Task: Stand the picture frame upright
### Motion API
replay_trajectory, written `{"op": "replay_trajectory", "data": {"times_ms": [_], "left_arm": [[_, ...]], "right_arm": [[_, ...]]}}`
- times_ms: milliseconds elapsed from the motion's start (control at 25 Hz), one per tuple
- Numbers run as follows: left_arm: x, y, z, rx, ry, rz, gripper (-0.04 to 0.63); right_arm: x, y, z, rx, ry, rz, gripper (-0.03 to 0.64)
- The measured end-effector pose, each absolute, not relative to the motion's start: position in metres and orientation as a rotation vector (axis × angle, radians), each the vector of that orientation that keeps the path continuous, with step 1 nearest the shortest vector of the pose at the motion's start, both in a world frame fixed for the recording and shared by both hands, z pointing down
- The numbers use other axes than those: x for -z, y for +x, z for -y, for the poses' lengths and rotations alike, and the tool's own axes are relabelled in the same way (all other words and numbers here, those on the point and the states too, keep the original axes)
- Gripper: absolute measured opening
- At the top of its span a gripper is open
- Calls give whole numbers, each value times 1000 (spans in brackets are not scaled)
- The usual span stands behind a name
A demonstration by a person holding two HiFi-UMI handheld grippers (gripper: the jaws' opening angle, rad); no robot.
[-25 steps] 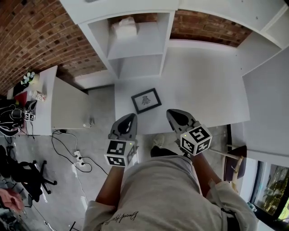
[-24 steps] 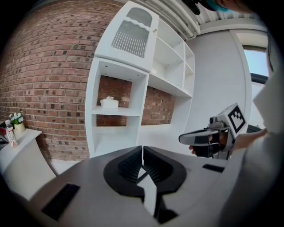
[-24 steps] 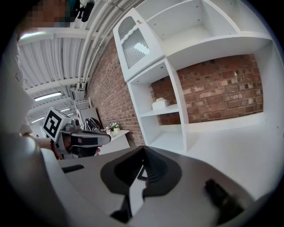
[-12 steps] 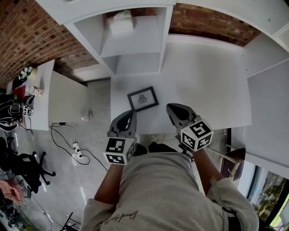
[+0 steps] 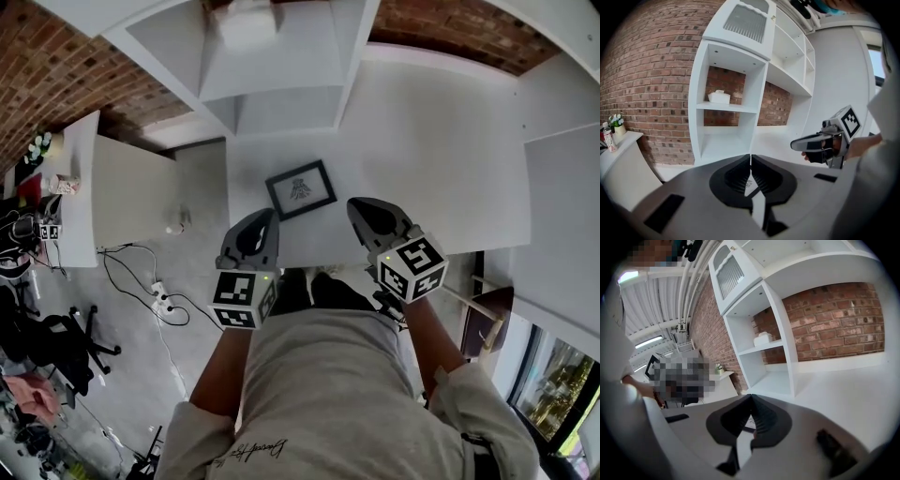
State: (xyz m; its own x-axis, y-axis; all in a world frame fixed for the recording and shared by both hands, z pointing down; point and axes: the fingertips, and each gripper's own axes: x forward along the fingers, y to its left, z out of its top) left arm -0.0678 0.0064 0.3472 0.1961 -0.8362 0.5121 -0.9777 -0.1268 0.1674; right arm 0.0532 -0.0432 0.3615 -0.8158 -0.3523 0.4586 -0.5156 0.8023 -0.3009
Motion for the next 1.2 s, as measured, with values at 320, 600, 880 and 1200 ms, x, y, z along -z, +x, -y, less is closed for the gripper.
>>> {"op": "replay_trajectory", "data": {"times_ms": [320,600,880,1200], "left_arm": [[-386,-86,18,-457,2006,1613,21],[-438,-102,16,-517,1894,1581,18],[-476,-109,22,-556,1826,1582,15],[-502,-108,27,-537,1787,1565,17]], "right_arm": [[-392,44,65,-621,697,2556,28],[-431,35,75,-638,669,2503,28],[-459,19,86,-611,642,2477,28],[-493,16,94,-592,669,2405,29]]}}
